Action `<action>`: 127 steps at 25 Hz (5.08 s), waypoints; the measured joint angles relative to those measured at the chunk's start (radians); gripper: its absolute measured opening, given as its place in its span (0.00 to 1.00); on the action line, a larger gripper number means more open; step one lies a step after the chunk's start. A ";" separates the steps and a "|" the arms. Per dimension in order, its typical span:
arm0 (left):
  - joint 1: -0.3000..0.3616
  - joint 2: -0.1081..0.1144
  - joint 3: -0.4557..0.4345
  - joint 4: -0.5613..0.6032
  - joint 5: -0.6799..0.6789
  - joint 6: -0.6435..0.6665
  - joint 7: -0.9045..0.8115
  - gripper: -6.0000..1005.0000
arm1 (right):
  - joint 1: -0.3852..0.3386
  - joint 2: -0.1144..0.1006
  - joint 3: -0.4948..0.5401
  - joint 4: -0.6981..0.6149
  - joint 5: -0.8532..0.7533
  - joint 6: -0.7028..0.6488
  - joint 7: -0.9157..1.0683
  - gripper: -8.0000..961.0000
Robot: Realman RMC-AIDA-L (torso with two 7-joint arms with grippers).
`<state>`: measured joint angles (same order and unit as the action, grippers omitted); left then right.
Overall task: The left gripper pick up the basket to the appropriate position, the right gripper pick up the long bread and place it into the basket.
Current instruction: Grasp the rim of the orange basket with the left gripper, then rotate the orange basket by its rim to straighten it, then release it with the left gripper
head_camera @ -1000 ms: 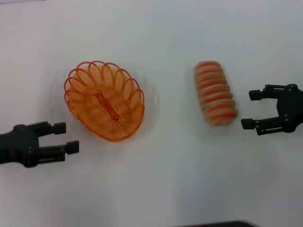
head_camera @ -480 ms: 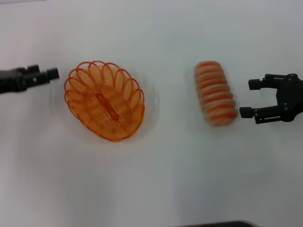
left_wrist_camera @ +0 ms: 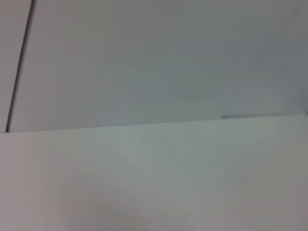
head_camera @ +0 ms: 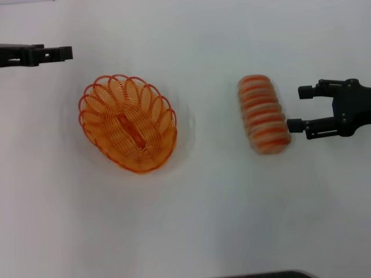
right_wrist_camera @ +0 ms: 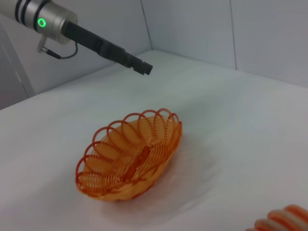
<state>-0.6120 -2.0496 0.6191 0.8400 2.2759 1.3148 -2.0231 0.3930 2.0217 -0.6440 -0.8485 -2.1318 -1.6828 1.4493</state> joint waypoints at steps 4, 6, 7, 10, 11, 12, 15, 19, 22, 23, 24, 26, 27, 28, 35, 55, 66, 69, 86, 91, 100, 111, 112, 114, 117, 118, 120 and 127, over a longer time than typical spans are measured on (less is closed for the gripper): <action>-0.048 0.007 0.091 0.023 0.081 -0.019 -0.046 0.84 | 0.011 0.000 0.009 -0.001 0.000 0.001 0.000 0.98; -0.076 0.014 0.115 0.025 0.117 -0.001 -0.060 0.84 | 0.015 0.000 0.009 -0.001 0.000 0.005 0.000 0.98; -0.090 0.017 0.128 0.028 0.134 0.009 -0.069 0.84 | 0.017 0.000 0.010 -0.002 0.000 0.007 0.000 0.98; -0.128 0.018 0.184 0.047 0.198 0.035 -0.109 0.84 | 0.020 0.000 0.017 -0.004 0.000 0.007 0.000 0.98; -0.128 0.018 0.184 0.047 0.198 0.035 -0.109 0.84 | 0.021 0.000 0.020 -0.004 0.000 0.007 0.000 0.98; -0.137 0.017 0.208 0.055 0.219 0.037 -0.126 0.84 | 0.022 0.000 0.022 -0.004 0.000 0.007 0.000 0.98; -0.175 0.012 0.290 0.075 0.283 0.052 -0.169 0.82 | 0.025 0.000 0.023 -0.003 0.000 0.005 -0.002 0.98; -0.213 0.000 0.335 0.078 0.329 0.064 -0.177 0.81 | 0.027 0.000 0.023 -0.003 0.000 0.007 -0.006 0.98; -0.232 -0.015 0.376 0.078 0.360 0.064 -0.182 0.79 | 0.029 0.000 0.023 -0.003 0.000 0.007 -0.008 0.98; -0.237 -0.021 0.390 0.078 0.370 0.064 -0.184 0.79 | 0.030 0.000 0.023 -0.003 0.000 0.007 -0.008 0.98; -0.245 -0.031 0.408 0.079 0.391 0.063 -0.185 0.78 | 0.030 0.000 0.023 -0.003 0.000 0.007 -0.008 0.98; -0.254 -0.041 0.424 0.078 0.417 0.058 -0.188 0.77 | 0.031 0.000 0.023 -0.003 0.000 0.008 -0.008 0.98; -0.259 -0.046 0.429 0.076 0.432 0.055 -0.190 0.77 | 0.032 0.000 0.023 -0.003 0.000 0.008 -0.009 0.98; -0.267 -0.055 0.435 0.073 0.458 0.049 -0.194 0.77 | 0.032 0.000 0.023 -0.003 0.000 0.008 -0.009 0.98; -0.276 -0.077 0.441 0.069 0.522 -0.005 -0.198 0.76 | 0.034 0.000 0.021 -0.003 0.000 0.005 -0.009 0.98; -0.279 -0.109 0.468 0.024 0.579 -0.080 -0.200 0.71 | 0.040 0.000 0.021 -0.001 -0.003 0.001 -0.004 0.98; -0.280 -0.109 0.480 0.023 0.579 -0.075 -0.203 0.50 | 0.040 0.000 0.023 -0.003 -0.002 0.000 0.000 0.98; -0.280 -0.109 0.482 0.023 0.579 -0.075 -0.208 0.36 | 0.041 0.000 0.023 -0.004 -0.001 0.000 0.000 0.98; -0.319 -0.083 0.382 0.032 0.568 0.020 -0.254 0.09 | 0.053 0.000 0.048 -0.005 0.004 0.000 0.002 0.98; -0.341 -0.056 0.254 0.029 0.567 0.121 -0.315 0.08 | 0.053 0.000 0.060 -0.003 0.009 0.009 0.006 0.98; -0.319 -0.029 0.067 0.024 0.562 0.253 -0.471 0.05 | 0.066 0.000 0.131 -0.003 0.011 0.038 0.056 0.98; -0.163 -0.043 0.013 0.090 0.468 0.285 -0.587 0.05 | 0.067 0.009 0.197 -0.002 0.116 0.097 0.103 0.98; -0.147 -0.048 0.013 0.108 0.461 0.283 -0.596 0.04 | 0.066 0.010 0.202 -0.002 0.130 0.102 0.104 0.98; -0.120 -0.064 0.012 0.149 0.453 0.281 -0.606 0.04 | 0.064 0.012 0.210 -0.002 0.153 0.107 0.105 0.98; -0.083 -0.091 0.012 0.210 0.445 0.276 -0.617 0.04 | 0.053 0.024 0.243 -0.003 0.216 0.112 0.096 0.98; -0.074 -0.101 0.012 0.224 0.442 0.273 -0.617 0.04 | 0.053 0.024 0.243 -0.003 0.216 0.112 0.096 0.98; -0.059 -0.111 0.012 0.238 0.429 0.264 -0.618 0.04 | 0.047 0.032 0.253 -0.003 0.238 0.117 0.090 0.98; -0.006 -0.115 0.051 0.231 0.324 0.212 -0.618 0.04 | 0.037 0.051 0.257 0.000 0.262 0.145 0.085 0.98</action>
<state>-0.6185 -2.1645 0.6702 1.0715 2.6003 1.5266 -2.6414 0.4299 2.0724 -0.3866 -0.8483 -1.8699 -1.5375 1.5347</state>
